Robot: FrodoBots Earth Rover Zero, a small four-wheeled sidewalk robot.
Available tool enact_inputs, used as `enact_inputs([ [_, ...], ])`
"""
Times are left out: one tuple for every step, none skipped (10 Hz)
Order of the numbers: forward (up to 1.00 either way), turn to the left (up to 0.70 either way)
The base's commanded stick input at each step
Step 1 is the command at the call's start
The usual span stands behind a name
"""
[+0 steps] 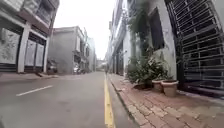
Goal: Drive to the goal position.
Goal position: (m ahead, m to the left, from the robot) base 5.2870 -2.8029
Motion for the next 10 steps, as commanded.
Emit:
enact_inputs([
  [0.5, 0.13],
  [0.5, 0.0],
  [0.5, 0.0],
  [0.5, 0.0],
  [0.5, 0.0],
  [0.5, 0.0],
  [0.5, 0.0],
  [0.5, 0.0],
  [0.5, 0.0],
  [0.5, 0.0],
])
